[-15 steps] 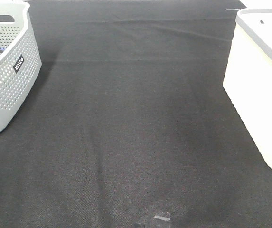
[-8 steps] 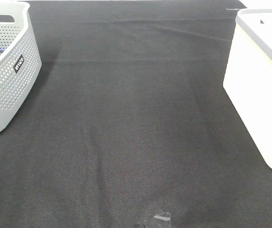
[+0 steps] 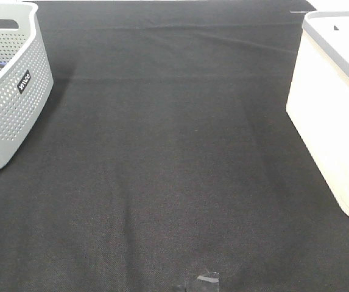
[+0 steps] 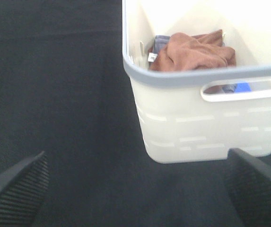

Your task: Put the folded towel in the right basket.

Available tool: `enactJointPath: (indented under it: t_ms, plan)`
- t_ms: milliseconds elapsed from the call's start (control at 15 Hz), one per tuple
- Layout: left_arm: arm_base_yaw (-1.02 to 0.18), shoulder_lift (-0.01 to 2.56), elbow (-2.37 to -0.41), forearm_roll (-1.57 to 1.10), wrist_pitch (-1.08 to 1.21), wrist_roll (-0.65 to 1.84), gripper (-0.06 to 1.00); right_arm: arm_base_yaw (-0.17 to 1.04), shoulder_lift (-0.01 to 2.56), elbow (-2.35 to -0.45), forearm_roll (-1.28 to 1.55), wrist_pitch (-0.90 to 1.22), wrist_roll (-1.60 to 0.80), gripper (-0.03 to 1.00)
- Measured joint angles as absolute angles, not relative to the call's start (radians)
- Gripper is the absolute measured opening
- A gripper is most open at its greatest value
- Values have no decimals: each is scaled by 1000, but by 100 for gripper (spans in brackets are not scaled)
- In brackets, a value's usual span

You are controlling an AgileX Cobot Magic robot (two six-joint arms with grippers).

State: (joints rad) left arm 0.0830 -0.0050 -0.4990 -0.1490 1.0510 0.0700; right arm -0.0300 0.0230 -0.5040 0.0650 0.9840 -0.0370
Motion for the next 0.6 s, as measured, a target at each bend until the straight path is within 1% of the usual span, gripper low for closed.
enactJointPath:
  t_ms: [133, 267, 600]
  plan:
    - [83, -5, -499, -149, 1051, 70, 99, -30, -1, -489, 49, 1013, -37, 97]
    - [83, -5, -499, -149, 1051, 70, 99, -30, -4, -460, 10, 1098, -33, 97]
    - [83, -5, -499, -149, 1051, 70, 99, -30, -4, -457, -20, 1103, -7, 97]
